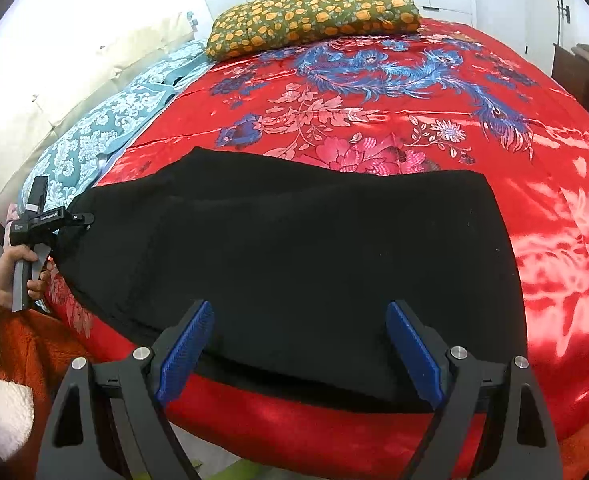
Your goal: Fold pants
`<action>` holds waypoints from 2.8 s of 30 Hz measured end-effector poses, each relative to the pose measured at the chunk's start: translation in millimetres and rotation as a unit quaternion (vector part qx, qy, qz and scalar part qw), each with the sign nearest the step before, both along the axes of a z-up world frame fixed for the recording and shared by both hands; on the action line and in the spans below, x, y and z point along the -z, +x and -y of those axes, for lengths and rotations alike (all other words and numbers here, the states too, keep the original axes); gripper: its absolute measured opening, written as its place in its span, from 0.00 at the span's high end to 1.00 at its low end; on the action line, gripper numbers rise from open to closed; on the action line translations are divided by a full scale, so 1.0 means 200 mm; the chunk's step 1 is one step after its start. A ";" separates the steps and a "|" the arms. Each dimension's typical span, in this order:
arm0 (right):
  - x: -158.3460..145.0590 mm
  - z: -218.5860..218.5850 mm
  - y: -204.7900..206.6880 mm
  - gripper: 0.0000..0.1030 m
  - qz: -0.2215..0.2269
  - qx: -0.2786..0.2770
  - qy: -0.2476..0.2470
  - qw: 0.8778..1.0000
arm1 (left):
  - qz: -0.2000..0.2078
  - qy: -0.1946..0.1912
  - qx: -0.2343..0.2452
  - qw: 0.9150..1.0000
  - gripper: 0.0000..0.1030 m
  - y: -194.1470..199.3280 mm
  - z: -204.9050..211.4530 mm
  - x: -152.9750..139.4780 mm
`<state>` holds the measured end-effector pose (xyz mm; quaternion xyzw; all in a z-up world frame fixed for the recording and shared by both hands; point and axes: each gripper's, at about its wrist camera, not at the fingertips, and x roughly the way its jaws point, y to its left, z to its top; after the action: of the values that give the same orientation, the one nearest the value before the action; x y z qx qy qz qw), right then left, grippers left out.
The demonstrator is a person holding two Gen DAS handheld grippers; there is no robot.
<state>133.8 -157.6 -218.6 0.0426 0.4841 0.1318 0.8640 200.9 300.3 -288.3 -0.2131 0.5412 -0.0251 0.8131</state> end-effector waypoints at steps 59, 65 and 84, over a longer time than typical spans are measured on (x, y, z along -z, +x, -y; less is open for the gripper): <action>-0.21 1.11 -0.22 0.15 0.093 0.261 0.200 0.940 | 0.040 -0.071 0.268 0.960 0.42 0.03 2.45 -0.61; -0.16 1.06 -0.18 0.15 0.065 0.188 0.230 0.953 | 0.110 -0.125 0.196 0.966 0.15 0.07 2.01 -0.86; -0.03 0.60 0.38 0.73 -0.128 -0.135 0.084 0.979 | 0.046 -0.062 0.094 0.993 0.16 -0.32 1.28 -0.45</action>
<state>210.7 -276.9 -212.5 0.0654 0.5795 0.2810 0.7622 136.0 44.4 -197.9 -0.2097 0.5182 -0.1448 0.8164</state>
